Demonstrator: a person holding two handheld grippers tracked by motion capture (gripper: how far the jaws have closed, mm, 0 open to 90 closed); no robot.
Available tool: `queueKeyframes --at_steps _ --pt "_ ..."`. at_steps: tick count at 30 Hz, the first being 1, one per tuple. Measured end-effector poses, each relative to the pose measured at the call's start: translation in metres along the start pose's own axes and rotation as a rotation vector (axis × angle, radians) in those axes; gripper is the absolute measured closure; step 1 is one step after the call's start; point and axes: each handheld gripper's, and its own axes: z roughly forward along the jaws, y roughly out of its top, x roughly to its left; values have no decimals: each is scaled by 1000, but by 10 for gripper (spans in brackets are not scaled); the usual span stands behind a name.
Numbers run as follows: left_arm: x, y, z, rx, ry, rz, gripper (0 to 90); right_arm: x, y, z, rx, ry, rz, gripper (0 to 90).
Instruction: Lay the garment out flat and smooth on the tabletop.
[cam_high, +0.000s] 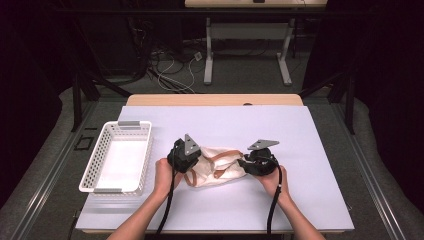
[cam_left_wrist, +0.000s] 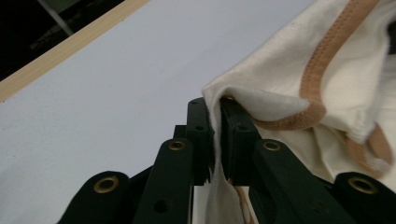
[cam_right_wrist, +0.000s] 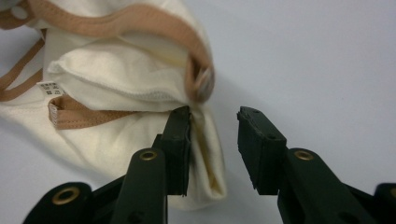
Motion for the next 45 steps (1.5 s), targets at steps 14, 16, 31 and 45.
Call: queueKeyframes --at_steps 14,16,31,45 --pt "11 -6 9 72 47 -84 595 0 0 -5 -7 6 -7 638" --pt "9 -8 1 66 32 -80 523 1 1 -7 -5 4 -21 635" --pt "-20 -46 -27 71 -127 -39 327 7 0 -3 36 37 -34 613" --pt "-35 -61 -30 117 -221 21 373 7 -4 0 62 45 -43 757"
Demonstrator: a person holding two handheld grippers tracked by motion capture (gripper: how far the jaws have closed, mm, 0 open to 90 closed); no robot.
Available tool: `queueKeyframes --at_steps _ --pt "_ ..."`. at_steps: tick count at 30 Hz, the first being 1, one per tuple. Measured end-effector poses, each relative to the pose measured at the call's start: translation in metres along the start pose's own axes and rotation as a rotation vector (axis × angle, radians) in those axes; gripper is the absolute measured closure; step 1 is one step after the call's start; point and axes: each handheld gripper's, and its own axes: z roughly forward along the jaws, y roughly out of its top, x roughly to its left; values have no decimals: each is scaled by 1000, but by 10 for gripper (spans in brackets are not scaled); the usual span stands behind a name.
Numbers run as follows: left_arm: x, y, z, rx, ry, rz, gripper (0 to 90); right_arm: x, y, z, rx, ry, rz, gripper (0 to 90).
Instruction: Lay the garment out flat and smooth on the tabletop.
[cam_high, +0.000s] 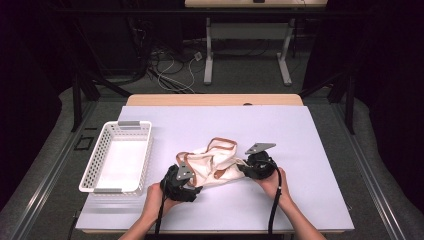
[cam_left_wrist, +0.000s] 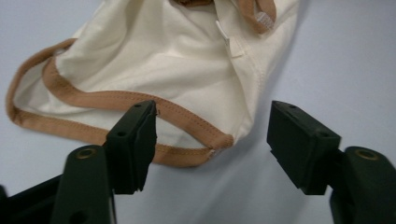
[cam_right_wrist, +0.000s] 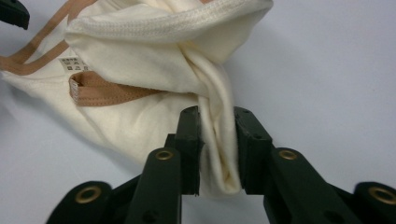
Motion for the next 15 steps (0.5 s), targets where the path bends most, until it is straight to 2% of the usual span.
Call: queueKeyframes --at_steps 1,4,7,10,12,14,15 --pt "0 0 1 -3 0 12 409 0 0 0 2 -4 1 771" --pt "-2 -1 4 5 -5 10 528 1 1 -1 2 -11 -5 798" --pt "-4 -2 6 -4 -20 16 638 2 1 -1 -19 -25 -7 814" --pt "-7 -3 7 -11 -17 25 756 3 3 -3 -33 -41 -16 822" --pt "-8 -2 7 -13 -14 34 810 3 3 -4 -45 -50 -8 823" --pt "-9 -2 6 -19 -39 25 847 3 4 -5 -59 -59 -8 824" --pt "-11 -2 6 -21 -36 38 856 2 4 -6 -67 -61 -15 824"
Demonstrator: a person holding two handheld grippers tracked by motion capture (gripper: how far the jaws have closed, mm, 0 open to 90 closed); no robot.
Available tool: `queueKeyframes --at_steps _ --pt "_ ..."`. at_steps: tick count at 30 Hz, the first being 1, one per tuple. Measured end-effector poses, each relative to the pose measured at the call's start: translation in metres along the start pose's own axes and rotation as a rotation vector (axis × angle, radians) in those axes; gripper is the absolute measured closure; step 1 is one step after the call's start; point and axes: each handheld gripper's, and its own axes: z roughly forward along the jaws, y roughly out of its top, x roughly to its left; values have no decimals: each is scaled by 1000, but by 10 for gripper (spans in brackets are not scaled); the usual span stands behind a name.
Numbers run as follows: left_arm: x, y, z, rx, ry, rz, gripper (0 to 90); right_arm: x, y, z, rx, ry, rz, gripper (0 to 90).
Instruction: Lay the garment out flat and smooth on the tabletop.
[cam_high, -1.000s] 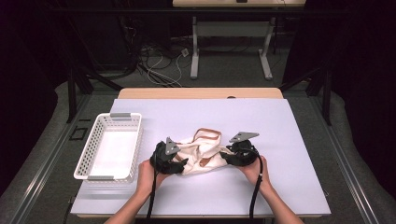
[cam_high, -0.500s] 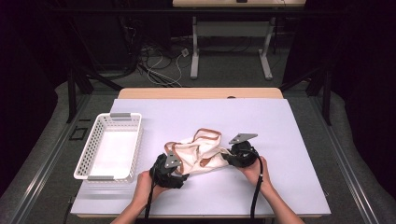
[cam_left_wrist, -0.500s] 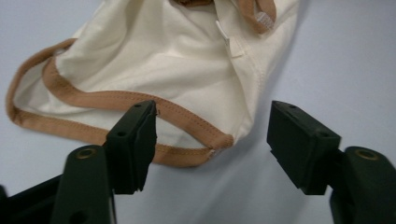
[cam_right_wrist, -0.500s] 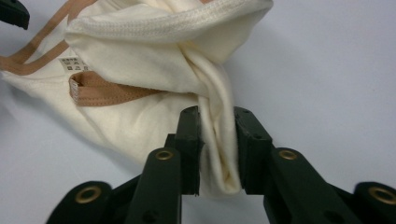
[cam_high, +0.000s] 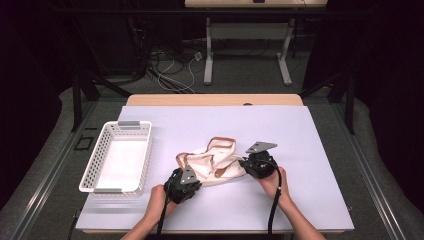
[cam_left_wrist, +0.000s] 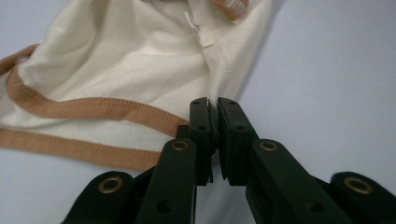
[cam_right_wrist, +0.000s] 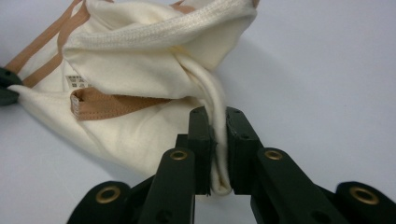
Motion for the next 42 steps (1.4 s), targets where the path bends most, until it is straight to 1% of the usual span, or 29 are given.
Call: queueKeyframes --at_steps 3,4,5,6,7,8,9,11,13,15,16,18,20,23,25,26,29,30,31,32,33,34,35,36,37,38,39,41,42 --pt "-7 3 0 -12 -15 13 863 -2 1 -2 -16 -11 7 822" --pt "-9 4 0 -15 -22 18 864 -3 0 -2 -12 -20 14 820" --pt "-11 5 0 -12 -22 32 865 -4 -1 0 -14 -19 15 813" --pt "-14 5 1 -10 -26 34 864 -4 -2 1 5 -31 18 802" --pt "-14 6 1 -8 -25 43 861 -5 -4 4 19 -42 13 790" --pt "-15 6 2 -6 -26 42 851 -4 -5 6 31 -54 7 772" --pt "-14 6 2 -13 -18 45 830 -4 -5 6 55 -46 7 740" --pt "-12 6 2 -7 -15 39 751 -3 -4 4 29 -42 -5 686" --pt "-8 4 2 4 -16 27 640 -1 -1 -1 15 -43 -14 604" --pt "-4 3 2 1 -13 10 566 2 2 -7 -6 -44 -18 537" --pt "-2 3 1 3 -5 3 527 3 3 -10 -10 -44 -21 519" --pt "1 3 -1 2 -8 -3 467 6 5 -15 -28 -31 -23 483" --pt "3 2 -1 -4 1 -15 421 10 6 -18 -43 6 -39 443" --pt "5 1 -1 0 1 -26 381 19 6 -18 -27 49 -68 393" --pt "6 0 -2 -6 -1 -37 357 26 5 -14 -3 71 -88 359" --pt "6 0 -2 -9 5 -30 346 30 5 -12 15 79 -94 352" --pt "5 1 -3 -6 1 -26 324 38 3 -1 62 100 -128 354" --pt "4 1 -2 -9 -8 -31 323 41 1 3 73 91 -132 366" --pt "4 1 -2 -4 -4 -19 323 42 1 6 83 87 -138 382" --pt "3 1 -1 -3 -9 -19 327 42 0 9 96 87 -138 396" --pt "2 1 -1 4 -9 -10 338 43 0 11 109 84 -135 418" --pt "1 1 0 4 -13 -12 348 43 -1 14 112 79 -138 451" --pt "0 2 1 8 -12 -7 368 43 -1 16 118 72 -137 484" --pt "0 1 2 13 -14 -6 393 42 -1 18 125 78 -140 522" --pt "1 1 3 13 -25 -14 421 42 -2 19 127 76 -149 555" --pt "1 1 3 10 -33 -19 432 42 -2 21 128 72 -143 577" --pt "1 1 3 8 -43 -19 452 42 -2 22 135 72 -150 601" --pt "1 1 3 7 -49 -11 501 42 -3 24 129 63 -157 660" --pt "0 1 3 7 -54 -7 530 41 -3 23 132 62 -151 685"
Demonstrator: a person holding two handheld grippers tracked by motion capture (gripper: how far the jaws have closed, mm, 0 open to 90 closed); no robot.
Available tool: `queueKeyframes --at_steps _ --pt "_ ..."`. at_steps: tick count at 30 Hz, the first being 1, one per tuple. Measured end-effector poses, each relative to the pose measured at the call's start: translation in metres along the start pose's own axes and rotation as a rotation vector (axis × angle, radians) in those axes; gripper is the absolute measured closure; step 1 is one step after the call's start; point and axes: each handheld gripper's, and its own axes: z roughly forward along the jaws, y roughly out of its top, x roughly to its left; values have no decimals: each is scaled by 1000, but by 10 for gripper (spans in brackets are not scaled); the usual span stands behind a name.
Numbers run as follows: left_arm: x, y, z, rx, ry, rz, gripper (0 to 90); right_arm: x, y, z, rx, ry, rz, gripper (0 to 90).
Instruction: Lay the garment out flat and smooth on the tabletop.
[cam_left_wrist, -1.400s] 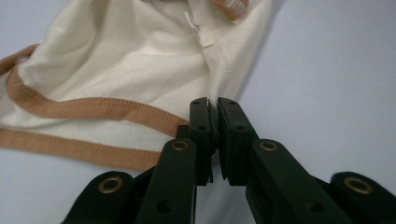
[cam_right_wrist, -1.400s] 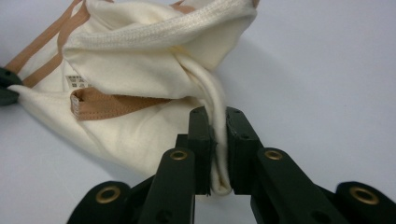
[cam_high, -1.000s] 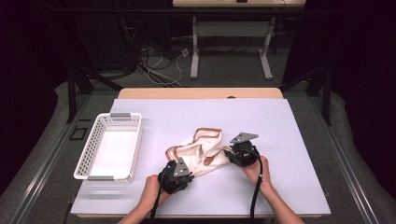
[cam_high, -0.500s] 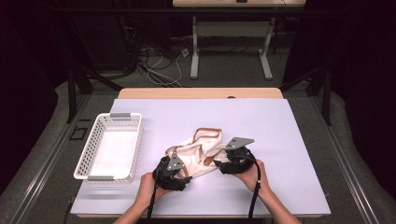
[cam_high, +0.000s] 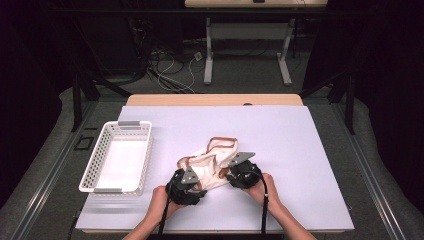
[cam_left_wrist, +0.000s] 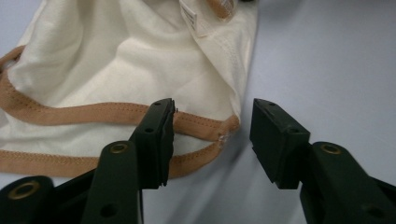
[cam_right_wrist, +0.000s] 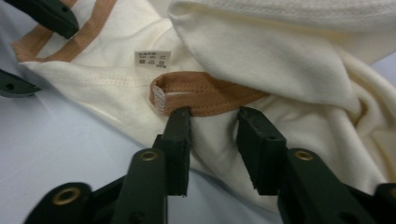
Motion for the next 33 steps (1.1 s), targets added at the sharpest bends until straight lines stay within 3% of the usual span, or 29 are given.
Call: queueKeyframes --at_steps 8,16,23,29,33 --pt "-1 0 0 -7 -11 -3 687 -1 -1 -1 -11 -13 5 835" --pt "-5 1 0 -1 -8 15 840 -2 1 -7 -37 -39 -10 879" --pt "-9 3 -2 -2 -4 47 862 -12 2 -17 -77 -71 18 881" --pt "-13 4 -1 -9 -26 48 863 -19 1 -22 -84 -86 36 882" --pt "-20 6 -2 -30 -51 66 862 -23 1 -24 -106 -137 39 882"
